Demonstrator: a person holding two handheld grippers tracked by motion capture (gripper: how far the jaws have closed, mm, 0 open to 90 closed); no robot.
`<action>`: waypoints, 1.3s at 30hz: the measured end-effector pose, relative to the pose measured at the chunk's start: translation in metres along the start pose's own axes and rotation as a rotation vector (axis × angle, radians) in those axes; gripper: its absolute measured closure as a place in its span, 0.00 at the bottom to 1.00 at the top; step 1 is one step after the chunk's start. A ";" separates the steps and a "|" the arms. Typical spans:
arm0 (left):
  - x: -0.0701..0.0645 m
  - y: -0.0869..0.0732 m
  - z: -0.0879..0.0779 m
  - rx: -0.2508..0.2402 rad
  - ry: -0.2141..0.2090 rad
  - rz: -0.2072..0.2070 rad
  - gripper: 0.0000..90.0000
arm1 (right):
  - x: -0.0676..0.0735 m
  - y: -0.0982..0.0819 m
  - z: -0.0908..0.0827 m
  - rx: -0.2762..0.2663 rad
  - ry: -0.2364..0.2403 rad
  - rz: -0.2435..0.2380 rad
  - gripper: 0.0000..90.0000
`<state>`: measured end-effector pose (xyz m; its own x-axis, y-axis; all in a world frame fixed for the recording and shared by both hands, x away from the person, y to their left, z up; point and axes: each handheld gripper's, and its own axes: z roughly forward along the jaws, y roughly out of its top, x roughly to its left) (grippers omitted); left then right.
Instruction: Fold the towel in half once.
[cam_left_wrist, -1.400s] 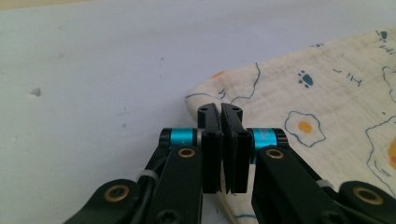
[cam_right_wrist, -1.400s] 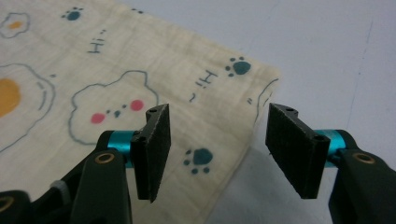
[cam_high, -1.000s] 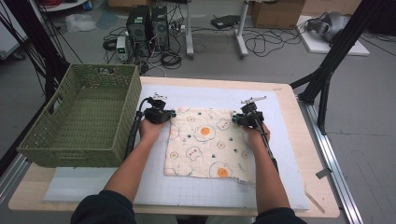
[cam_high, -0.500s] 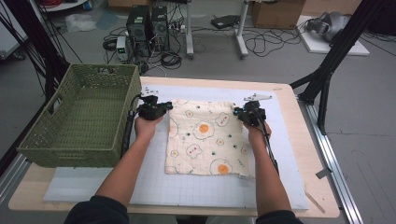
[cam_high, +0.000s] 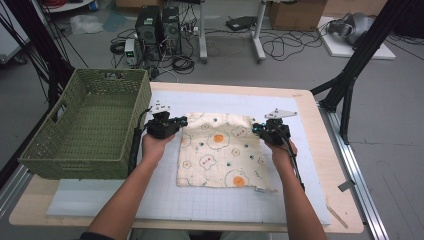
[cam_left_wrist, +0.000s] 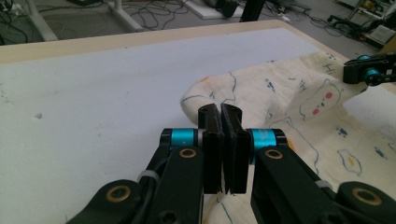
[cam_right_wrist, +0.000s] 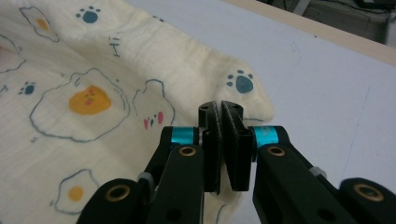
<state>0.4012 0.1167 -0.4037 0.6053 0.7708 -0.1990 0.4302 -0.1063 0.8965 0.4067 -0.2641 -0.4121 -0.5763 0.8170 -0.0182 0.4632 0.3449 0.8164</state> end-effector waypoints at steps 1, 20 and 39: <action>-0.002 -0.002 -0.002 0.000 -0.003 0.007 0.97 | 0.002 -0.003 -0.003 -0.002 -0.002 0.001 0.96; -0.034 -0.042 -0.037 0.004 -0.076 0.082 0.96 | 0.029 -0.036 -0.041 -0.019 0.027 -0.029 0.96; -0.035 -0.085 -0.059 0.080 -0.122 0.063 0.95 | 0.052 -0.072 -0.065 0.030 0.077 -0.080 0.96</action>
<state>0.3038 0.1356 -0.4494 0.7073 0.6796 -0.1945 0.4381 -0.2055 0.8751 0.3001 -0.2767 -0.4343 -0.6618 0.7487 -0.0376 0.4328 0.4226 0.7963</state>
